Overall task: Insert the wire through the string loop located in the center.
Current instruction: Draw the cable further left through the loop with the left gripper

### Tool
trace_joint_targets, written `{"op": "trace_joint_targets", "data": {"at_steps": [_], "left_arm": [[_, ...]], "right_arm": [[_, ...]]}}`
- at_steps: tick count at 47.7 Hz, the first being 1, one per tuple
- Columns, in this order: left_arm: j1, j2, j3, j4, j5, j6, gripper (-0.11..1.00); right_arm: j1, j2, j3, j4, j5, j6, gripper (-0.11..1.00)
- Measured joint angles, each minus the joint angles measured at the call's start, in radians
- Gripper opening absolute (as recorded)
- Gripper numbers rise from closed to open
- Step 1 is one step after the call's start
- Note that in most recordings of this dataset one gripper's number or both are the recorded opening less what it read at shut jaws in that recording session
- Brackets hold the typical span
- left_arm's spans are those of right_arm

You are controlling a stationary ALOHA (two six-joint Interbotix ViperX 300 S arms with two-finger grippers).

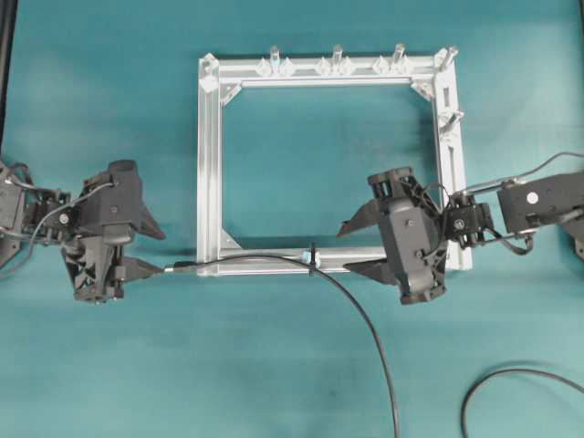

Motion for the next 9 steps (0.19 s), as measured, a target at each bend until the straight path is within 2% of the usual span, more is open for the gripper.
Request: {"op": "trace_joint_targets", "data": {"at_steps": [9], "left_arm": [[0.003,-0.051,-0.002,0.000,0.000,0.002,0.66]], "right_arm": [[0.000,0.000,0.000,0.000,0.000,0.000,0.55]]}}
